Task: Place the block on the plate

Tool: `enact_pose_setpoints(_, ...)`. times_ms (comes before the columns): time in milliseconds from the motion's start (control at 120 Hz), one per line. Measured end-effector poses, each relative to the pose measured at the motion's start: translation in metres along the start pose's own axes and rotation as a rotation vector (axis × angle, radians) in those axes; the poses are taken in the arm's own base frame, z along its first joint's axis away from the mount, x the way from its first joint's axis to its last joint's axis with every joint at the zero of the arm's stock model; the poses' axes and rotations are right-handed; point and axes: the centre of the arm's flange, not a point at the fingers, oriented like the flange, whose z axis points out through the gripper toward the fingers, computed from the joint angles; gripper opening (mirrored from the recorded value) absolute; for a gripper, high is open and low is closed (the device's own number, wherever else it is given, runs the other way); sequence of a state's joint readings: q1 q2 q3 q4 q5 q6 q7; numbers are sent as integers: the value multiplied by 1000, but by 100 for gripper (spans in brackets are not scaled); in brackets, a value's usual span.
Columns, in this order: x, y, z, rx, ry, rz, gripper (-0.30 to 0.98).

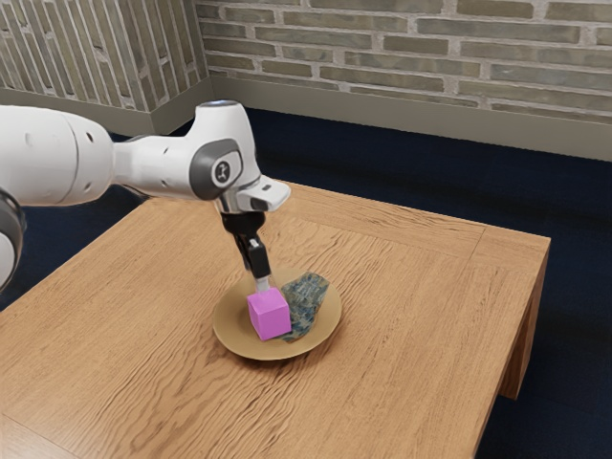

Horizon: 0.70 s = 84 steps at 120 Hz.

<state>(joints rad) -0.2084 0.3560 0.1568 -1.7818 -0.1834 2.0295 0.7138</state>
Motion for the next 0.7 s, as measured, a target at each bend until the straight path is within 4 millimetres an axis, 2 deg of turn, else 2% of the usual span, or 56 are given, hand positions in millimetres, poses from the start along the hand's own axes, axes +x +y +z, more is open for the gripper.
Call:
enact_pose_setpoints(133, -4, 0, -36, 17, 33, -4, 67)
enact_pose_setpoints(300, -10, 11, -110, 41, 94, -17, 68)
enact_pose_setpoints(425, -26, 29, -167, 46, 121, -60, 68)
enact_pose_setpoints(700, -68, 66, -250, 24, 54, -275, 68)
